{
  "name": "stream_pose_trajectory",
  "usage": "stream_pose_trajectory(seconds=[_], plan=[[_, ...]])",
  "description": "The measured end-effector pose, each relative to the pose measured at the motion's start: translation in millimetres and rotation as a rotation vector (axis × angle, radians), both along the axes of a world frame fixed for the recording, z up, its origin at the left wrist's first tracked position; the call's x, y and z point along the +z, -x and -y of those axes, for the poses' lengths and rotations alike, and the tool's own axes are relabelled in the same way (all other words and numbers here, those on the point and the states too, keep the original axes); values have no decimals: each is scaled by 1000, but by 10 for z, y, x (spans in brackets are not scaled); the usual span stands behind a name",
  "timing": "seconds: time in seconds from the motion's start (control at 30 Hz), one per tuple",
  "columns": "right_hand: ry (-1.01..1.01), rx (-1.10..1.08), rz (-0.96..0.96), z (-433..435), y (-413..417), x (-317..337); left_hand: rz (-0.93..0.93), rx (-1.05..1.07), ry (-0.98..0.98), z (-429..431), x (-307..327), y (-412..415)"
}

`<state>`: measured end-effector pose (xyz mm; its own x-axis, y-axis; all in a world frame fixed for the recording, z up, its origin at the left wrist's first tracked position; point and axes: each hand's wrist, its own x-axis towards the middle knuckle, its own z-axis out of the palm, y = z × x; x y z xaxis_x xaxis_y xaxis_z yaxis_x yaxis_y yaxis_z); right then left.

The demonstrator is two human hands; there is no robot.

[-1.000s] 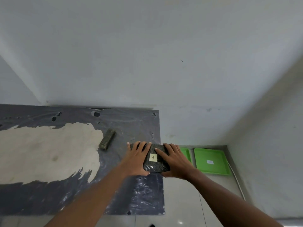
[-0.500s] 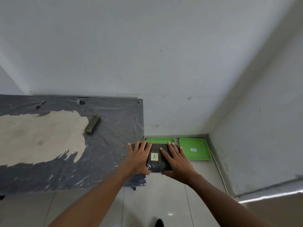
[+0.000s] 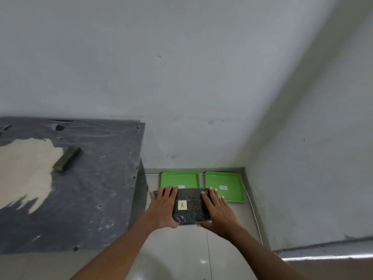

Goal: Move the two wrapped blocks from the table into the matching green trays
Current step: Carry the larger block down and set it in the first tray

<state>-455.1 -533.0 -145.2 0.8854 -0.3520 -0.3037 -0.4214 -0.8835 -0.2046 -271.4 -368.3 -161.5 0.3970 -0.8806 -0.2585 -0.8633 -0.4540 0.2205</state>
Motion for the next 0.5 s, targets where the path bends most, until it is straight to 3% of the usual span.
stream_pose_trajectory(seconds=[0.2, 0.5], plan=[[-70, 22, -39, 777, 195, -324, -22, 55, -33, 581, -306, 220], [-101, 85, -13, 1123, -57, -1015, -21, 40, -56, 1094, -936, 26]])
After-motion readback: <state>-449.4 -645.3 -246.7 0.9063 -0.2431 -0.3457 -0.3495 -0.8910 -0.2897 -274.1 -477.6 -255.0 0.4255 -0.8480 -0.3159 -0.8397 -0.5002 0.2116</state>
